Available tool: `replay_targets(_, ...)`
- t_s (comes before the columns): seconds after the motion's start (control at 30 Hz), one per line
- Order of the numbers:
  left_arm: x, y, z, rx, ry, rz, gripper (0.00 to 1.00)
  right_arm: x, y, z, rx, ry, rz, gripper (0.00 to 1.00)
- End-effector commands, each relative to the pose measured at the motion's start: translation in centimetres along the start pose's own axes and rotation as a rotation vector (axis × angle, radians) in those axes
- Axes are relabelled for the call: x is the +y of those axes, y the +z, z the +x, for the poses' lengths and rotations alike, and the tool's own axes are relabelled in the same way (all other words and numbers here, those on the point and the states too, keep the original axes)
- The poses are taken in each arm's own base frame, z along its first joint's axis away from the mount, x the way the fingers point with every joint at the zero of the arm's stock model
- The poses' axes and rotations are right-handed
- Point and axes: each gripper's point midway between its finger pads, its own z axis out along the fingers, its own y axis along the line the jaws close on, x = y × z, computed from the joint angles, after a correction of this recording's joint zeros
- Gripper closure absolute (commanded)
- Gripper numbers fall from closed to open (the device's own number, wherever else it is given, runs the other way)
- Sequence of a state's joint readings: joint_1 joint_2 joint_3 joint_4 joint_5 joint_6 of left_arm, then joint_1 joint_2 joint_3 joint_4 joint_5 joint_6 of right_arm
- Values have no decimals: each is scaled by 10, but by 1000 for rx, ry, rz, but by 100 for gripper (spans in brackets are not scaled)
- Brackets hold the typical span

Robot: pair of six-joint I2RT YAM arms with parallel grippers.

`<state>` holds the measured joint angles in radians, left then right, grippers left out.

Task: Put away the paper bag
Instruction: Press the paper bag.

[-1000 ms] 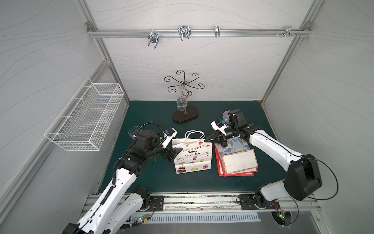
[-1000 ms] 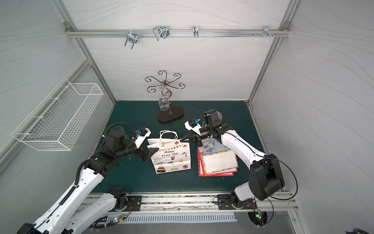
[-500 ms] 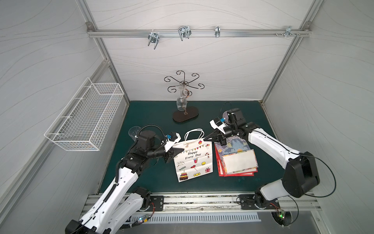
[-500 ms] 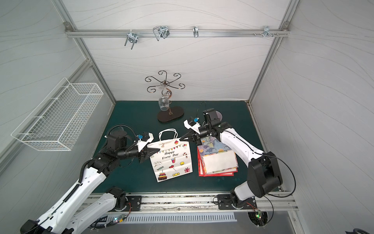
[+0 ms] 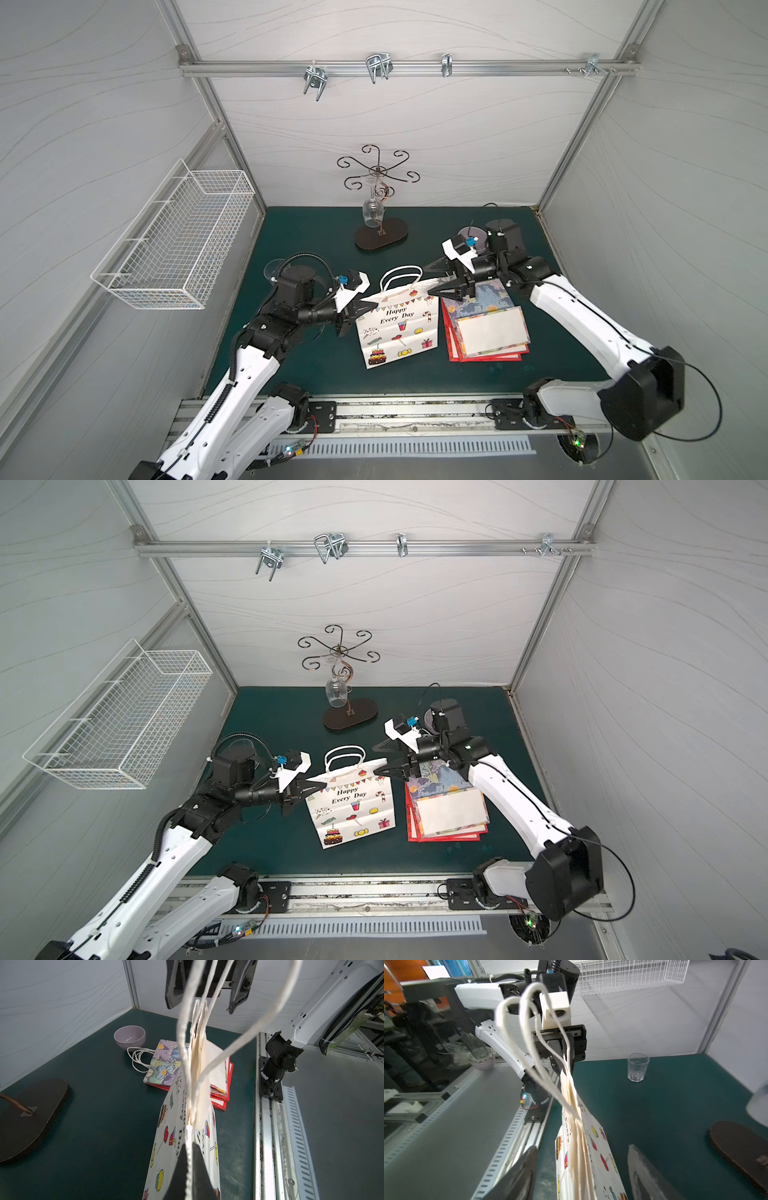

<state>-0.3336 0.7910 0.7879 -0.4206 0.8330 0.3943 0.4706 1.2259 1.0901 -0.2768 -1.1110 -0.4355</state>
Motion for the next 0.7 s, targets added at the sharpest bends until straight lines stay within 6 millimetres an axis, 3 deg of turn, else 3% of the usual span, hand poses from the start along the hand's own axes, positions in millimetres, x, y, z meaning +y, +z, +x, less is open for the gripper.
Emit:
replay_targets(0.0, -10, -14, -37, -80, 40, 21, 100, 0, -20, -4, -28, 27, 92, 20)
replay_targets(0.13, -18, -19, -53, -112, 12, 67, 100, 6, -29, 8, -18, 22, 118, 15)
replay_targets(0.33, -28, -20, -62, -98, -28, 151, 100, 13, -20, -7, -42, 19, -3, 18)
replay_targets(0.47, -19, -16, -64, -83, -65, 133, 100, 23, -12, -15, -50, 25, -109, 32)
replay_targets(0.67, -8, -9, -64, -69, -153, 120, 100, 20, -7, -16, -67, 26, -146, 70)
